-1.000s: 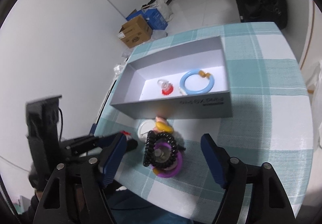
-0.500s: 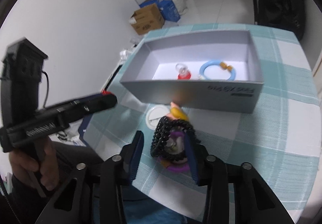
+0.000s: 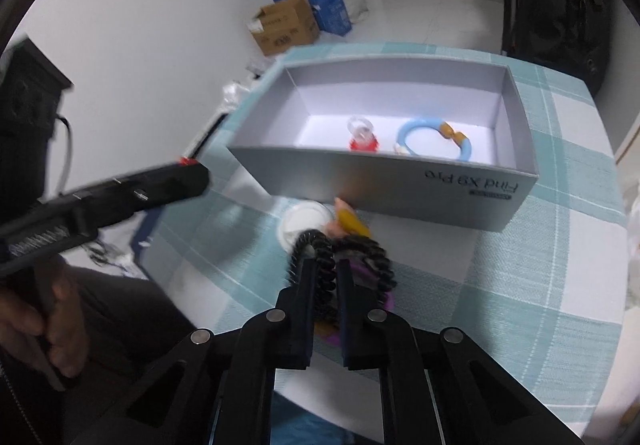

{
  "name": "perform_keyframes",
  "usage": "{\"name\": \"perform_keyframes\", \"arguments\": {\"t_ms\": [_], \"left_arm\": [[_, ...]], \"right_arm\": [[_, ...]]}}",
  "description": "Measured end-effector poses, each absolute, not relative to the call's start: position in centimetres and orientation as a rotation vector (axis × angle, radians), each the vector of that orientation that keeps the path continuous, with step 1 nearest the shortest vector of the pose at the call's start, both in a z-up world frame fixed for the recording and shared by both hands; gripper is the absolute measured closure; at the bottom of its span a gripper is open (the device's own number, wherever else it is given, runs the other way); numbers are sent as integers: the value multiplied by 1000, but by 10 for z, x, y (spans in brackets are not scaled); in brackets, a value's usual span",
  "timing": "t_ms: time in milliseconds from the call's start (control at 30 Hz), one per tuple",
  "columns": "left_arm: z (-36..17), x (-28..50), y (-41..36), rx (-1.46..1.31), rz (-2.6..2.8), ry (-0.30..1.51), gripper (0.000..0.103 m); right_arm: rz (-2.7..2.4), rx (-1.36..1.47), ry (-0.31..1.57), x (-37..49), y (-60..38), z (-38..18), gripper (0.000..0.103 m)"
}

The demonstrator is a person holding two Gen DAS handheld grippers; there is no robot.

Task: Organize jewelry
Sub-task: 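Grasp the black bead bracelet with the right tool while the left tool lifts its trinket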

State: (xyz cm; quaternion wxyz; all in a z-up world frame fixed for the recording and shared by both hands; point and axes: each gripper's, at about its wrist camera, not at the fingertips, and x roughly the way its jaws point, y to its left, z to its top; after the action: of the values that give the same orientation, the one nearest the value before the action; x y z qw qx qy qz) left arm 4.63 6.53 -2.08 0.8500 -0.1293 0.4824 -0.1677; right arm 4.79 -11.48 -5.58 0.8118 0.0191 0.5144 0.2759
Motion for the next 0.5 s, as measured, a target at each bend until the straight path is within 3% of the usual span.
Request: {"name": "perform_keyframes", "arguments": {"t_ms": [500], "left_arm": [[2, 49, 53, -282, -383, 908, 78]], "right_arm": [[627, 169, 943, 49, -135, -7, 94]]}}
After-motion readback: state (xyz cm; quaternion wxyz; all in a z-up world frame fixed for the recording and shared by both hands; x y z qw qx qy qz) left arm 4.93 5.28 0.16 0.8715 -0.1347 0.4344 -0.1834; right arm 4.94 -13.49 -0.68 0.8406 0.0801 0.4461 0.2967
